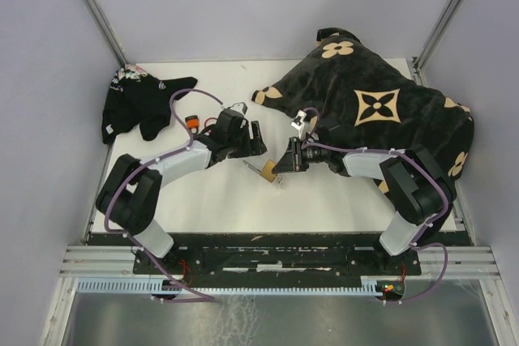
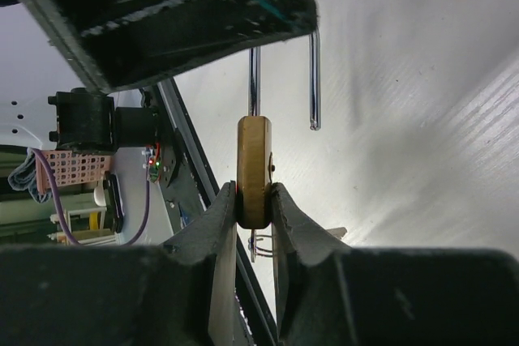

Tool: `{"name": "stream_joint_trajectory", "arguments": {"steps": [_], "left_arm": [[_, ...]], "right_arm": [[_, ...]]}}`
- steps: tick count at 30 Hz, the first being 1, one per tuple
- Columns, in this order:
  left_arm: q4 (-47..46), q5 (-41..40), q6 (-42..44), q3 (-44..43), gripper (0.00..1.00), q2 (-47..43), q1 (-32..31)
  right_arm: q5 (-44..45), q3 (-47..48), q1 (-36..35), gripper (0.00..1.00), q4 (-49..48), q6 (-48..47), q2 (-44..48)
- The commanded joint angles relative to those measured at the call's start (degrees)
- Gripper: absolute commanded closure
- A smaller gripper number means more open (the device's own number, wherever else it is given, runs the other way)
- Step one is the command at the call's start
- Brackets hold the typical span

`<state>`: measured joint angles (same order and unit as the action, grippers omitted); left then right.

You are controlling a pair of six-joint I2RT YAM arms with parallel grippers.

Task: Unlock with the key

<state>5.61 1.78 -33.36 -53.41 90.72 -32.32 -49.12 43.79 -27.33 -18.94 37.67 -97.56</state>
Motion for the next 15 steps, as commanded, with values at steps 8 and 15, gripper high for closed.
{"name": "stream_joint_trajectory", "arguments": {"steps": [8, 15], "left_arm": [[4.46, 3.37, 2.62, -3.88, 0.25, 6.77, 1.79], [7.54, 4.24, 3.52, -5.71, 0.26, 10.42, 3.53]], "right_arm": [[3.41, 2.16, -0.01, 0.98, -4.37, -1.83, -1.56], [9.16, 0.55, 0.67, 0.98, -4.85, -3.01, -3.92]]}}
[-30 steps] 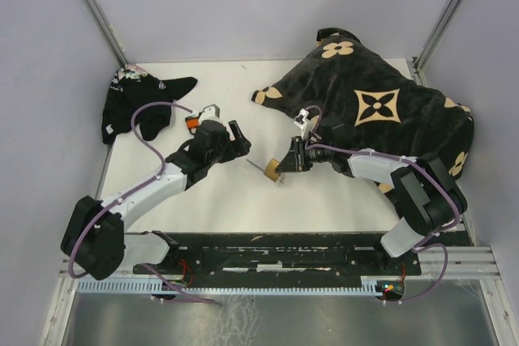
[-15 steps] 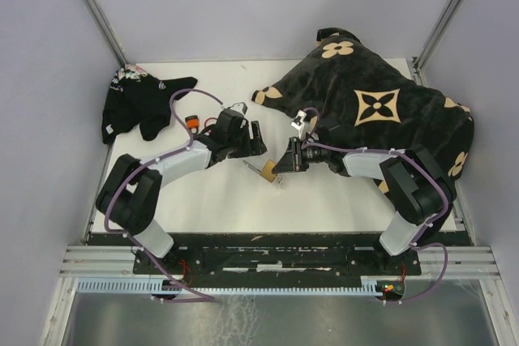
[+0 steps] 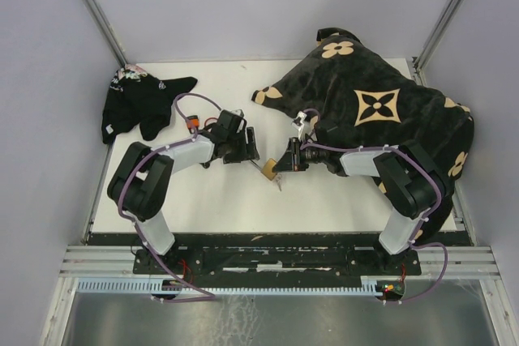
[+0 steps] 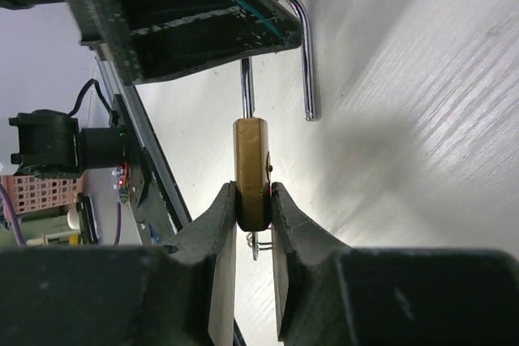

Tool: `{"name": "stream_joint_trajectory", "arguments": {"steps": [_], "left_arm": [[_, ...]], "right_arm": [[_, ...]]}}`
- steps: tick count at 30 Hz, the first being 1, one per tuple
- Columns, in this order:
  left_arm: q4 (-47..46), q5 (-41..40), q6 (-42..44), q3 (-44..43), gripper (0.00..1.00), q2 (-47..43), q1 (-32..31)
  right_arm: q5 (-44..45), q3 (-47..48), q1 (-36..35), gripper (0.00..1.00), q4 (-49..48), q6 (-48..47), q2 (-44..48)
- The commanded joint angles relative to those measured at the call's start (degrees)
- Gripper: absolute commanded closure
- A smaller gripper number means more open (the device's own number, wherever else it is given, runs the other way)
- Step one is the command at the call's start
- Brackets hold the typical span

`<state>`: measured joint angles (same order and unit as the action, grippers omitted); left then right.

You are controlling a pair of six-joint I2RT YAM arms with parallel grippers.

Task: Unlock with the key

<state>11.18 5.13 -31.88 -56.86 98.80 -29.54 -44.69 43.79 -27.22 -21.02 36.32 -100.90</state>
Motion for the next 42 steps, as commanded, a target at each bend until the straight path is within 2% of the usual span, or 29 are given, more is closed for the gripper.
{"name": "stream_joint_trajectory", "arguments": {"steps": [1, 6, 11, 16, 21, 23, 28, 32, 37, 42], "left_arm": [[2.06, 0.74, 2.01, -2.24, 0.26, 2.44, 0.91], [1.32, -0.28, 1.35, -1.79, 0.26, 1.36, 1.53], [-1.13, -0.64, -0.99, 0.38, 0.24, -1.45, 1.79], [-3.49, -0.76, -3.65, 2.68, 0.23, -4.11, 2.67], [-11.46, 6.26, -8.68, 8.22, 0.22, -8.30, 6.15], [-11.58, 8.59, -8.88, 7.94, 0.22, -8.45, 6.65], [-12.71, 12.64, -8.58, 7.66, 0.22, -7.47, 6.60], [-20.56, 17.34, -9.67, 11.38, 0.21, -7.94, 7.37], [-39.06, 27.49, -15.91, 18.80, 0.21, -8.07, 9.96], [-55.30, 33.64, -22.48, 24.58, 0.20, -7.58, 11.19]], "right_arm": [[5.83, 0.51, 0.63, 0.98, -2.01, -2.21, -0.67], [8.90, 0.22, 1.17, 0.98, -0.34, -3.50, -1.49], [5.46, -0.30, 1.42, 0.98, -3.89, -0.84, -0.72], [0.94, 0.84, 1.22, 0.98, 0.50, -3.23, 3.71], [-1.57, 1.41, 1.07, 0.98, 6.11, -7.56, 9.33], [-3.04, 1.96, 0.85, 0.98, 7.70, -9.16, 10.35], [-7.10, 1.76, 0.34, 0.98, 3.75, -5.23, 11.49], [-8.85, 1.23, 0.40, 0.98, -0.36, -1.74, 12.60], [-11.43, -0.15, 0.38, 0.98, -8.42, 3.75, 12.77], [-12.35, -1.21, 0.49, 0.98, -16.53, 8.91, 11.49]]}}
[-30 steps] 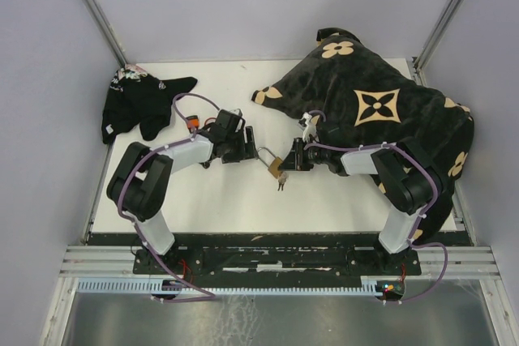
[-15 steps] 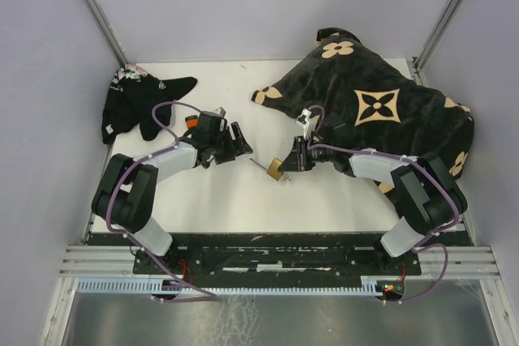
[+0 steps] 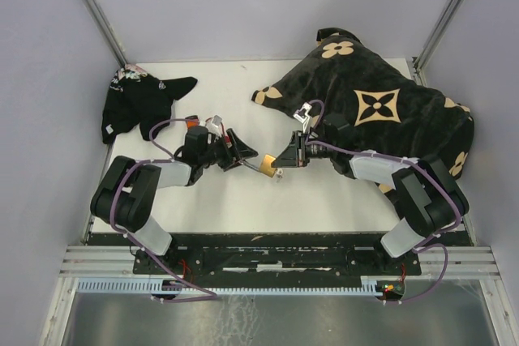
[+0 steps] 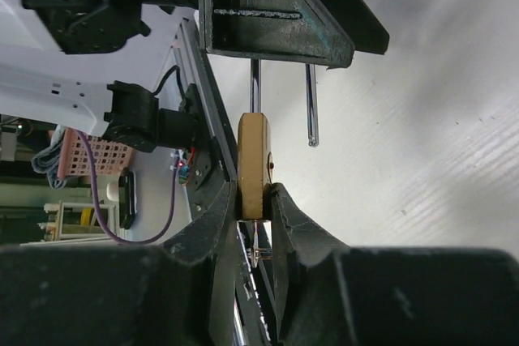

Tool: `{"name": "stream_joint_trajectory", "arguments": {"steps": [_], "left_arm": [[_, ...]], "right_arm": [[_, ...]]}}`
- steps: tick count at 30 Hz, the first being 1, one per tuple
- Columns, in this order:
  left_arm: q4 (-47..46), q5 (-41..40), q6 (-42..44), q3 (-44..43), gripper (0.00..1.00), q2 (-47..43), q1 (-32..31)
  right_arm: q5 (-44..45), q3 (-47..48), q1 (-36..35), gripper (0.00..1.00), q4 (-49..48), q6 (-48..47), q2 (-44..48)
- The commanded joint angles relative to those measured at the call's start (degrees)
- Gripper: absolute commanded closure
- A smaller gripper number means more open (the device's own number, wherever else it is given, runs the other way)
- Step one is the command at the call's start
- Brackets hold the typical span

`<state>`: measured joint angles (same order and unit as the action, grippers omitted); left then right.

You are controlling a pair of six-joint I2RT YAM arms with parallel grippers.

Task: Unlock with the key

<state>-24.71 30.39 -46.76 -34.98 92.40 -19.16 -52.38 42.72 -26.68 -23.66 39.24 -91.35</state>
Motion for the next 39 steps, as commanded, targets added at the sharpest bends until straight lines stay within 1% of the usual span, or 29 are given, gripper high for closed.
{"name": "stream_joint_trajectory", "arguments": {"steps": [1, 5, 9, 14, 20, 22, 27, 31, 32, 36, 39], "left_arm": [[-22.48, 9.47, -9.02, 3.64, 0.20, -1.03, 0.99], [-35.11, 12.34, -15.93, 7.44, 0.24, 0.36, 2.06], [-39.93, 13.90, -19.37, 8.91, 0.34, 2.69, 2.89], [-45.89, 14.66, -22.98, 10.36, 0.39, 4.57, 2.90], [-39.05, 13.01, -19.57, 9.69, 0.43, 4.71, 2.91], [-34.78, 11.94, -17.35, 8.62, 0.45, 5.07, 2.90], [-24.52, 8.24, -11.87, 5.52, 0.55, 6.68, 2.86], [-19.17, 6.05, -9.42, 2.91, 0.59, 9.09, 2.42], [-18.24, 5.61, -9.09, 2.42, 0.58, 9.79, 2.30], [-14.05, 3.31, -7.87, 1.05, 0.51, 11.53, 2.13], [-9.14, 0.95, -5.87, 0.18, 0.46, 11.48, 2.02]], "right_arm": [[-4.62, -0.23, 0.02, 0.98, -15.17, 6.89, 1.58], [-3.46, -0.72, 0.57, 0.98, -17.14, 8.29, 0.50], [-0.96, -1.53, 1.82, 0.98, -16.79, 8.04, -0.70], [0.90, -1.80, 2.34, 0.98, -17.15, 8.01, -3.51], [2.48, -1.76, 2.64, 0.98, -17.25, 7.27, -5.85], [2.82, -1.91, 2.68, 0.98, -17.07, 6.66, -6.51], [3.85, -1.92, 2.62, 0.98, -15.16, 3.95, -7.92], [5.70, -2.03, 2.63, 0.98, -12.37, 0.98, -8.40], [6.30, -2.03, 2.61, 0.98, -11.62, 0.35, -8.40], [10.00, -2.16, 2.79, 0.98, -7.09, -3.04, -7.98], [13.42, -2.44, 2.94, 0.98, -3.81, -5.56, -7.47]]}}
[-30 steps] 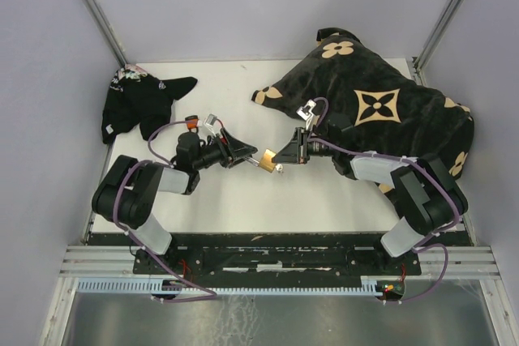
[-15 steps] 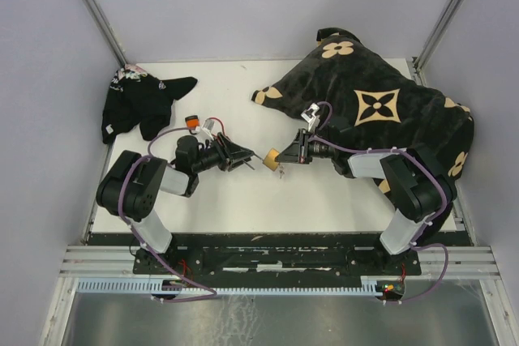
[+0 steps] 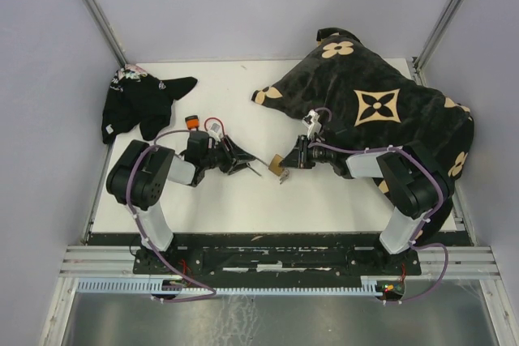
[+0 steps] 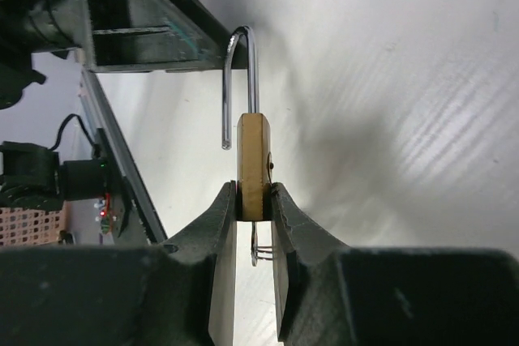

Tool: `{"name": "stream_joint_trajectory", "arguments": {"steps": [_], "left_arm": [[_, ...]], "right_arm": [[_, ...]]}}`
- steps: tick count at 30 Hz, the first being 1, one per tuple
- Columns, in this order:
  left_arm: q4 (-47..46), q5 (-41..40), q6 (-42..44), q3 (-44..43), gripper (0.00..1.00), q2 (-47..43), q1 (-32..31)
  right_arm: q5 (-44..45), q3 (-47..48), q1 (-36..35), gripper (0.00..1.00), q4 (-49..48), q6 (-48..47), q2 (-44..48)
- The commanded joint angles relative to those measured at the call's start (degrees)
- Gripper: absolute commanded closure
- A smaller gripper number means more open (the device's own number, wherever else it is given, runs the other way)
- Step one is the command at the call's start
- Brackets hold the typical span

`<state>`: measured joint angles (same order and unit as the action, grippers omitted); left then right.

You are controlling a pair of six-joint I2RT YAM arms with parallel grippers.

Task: Unlock with the key

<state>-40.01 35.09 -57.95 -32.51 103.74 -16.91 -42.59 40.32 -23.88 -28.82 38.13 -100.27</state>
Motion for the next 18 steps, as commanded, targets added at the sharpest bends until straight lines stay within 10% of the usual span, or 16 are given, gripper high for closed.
{"name": "stream_joint_trajectory", "arguments": {"steps": [1, 10, 18], "left_arm": [[7.94, -4.66, 6.11, -2.59, 0.44, -0.23, -0.25], [29.07, -15.55, 14.03, -5.44, 0.32, -11.73, -0.23], [46.44, -31.53, 18.75, -10.54, 0.25, -22.71, -0.18]], "right_arm": [[4.77, -0.06, 0.21, 0.98, 2.55, -5.26, 1.65], [18.27, -1.32, 0.42, 0.96, 11.20, -10.97, 5.97], [26.34, -1.63, 0.51, 0.74, 13.60, -11.02, 8.10]]}}
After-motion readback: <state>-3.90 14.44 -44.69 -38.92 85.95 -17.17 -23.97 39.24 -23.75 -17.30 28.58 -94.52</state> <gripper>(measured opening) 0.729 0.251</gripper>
